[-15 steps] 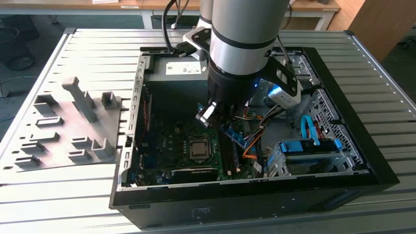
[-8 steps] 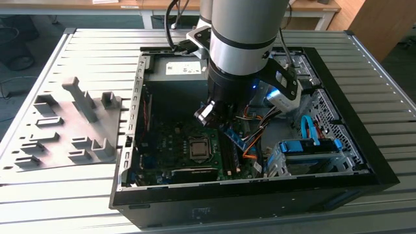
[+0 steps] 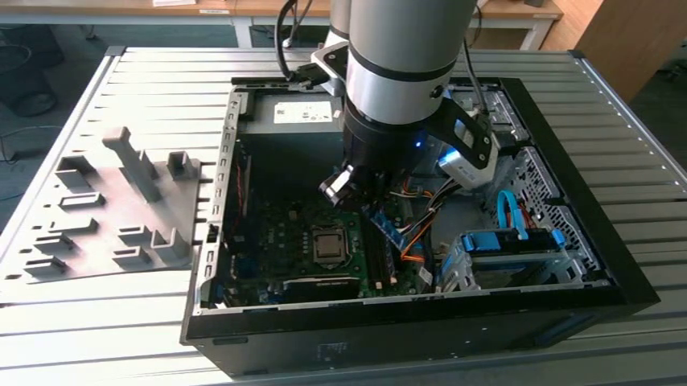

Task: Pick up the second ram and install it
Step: 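Insert the second ram into the second slot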

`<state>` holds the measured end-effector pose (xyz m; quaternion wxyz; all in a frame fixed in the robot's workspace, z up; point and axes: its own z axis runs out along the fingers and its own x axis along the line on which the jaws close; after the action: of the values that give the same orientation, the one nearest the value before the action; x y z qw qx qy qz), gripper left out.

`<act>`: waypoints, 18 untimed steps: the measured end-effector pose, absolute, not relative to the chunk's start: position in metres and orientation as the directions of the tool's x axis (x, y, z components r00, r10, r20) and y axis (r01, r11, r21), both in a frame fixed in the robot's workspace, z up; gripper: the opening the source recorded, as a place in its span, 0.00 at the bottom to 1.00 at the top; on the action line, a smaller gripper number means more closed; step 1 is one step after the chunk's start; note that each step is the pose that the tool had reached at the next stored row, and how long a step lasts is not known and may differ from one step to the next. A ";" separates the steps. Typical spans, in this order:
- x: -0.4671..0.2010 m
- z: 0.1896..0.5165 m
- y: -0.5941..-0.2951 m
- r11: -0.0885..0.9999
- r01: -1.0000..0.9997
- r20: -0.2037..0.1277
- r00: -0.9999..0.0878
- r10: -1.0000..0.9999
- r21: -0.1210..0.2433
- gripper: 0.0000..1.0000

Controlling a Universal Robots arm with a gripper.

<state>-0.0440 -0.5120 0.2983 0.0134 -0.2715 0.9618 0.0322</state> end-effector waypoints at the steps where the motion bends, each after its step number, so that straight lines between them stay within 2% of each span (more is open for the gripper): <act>1: -0.044 0.298 -0.512 0.854 -0.518 -0.043 -0.856 -0.516 0.055 0.14; 18: -0.044 0.298 -0.512 0.908 -0.415 -0.043 -0.910 -0.413 0.055 0.14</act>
<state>-0.0440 -0.5120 0.2976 0.0153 -0.2121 0.9766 0.0313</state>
